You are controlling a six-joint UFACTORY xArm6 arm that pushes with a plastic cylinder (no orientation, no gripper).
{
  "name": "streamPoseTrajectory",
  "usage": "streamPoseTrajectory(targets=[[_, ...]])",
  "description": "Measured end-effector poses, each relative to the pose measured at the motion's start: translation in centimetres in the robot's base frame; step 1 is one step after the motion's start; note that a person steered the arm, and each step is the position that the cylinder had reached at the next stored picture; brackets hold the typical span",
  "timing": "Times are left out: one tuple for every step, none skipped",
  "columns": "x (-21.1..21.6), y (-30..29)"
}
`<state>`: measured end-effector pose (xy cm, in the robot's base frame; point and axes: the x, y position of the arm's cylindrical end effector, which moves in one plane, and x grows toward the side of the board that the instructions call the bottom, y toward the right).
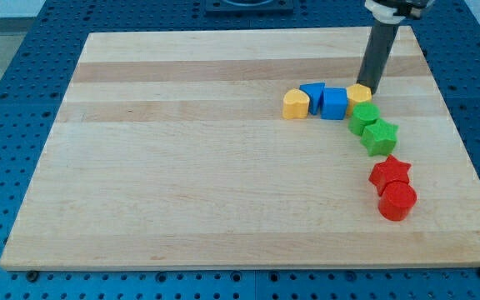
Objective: Move your arm towards the yellow heart
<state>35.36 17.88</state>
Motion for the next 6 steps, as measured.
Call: streamPoseTrajectory(targets=[[-1.3, -2.1], [-4.0, -6.5], [-2.7, -14.7], [2.5, -21.1], [3.1, -21.5], [3.0, -19.2]])
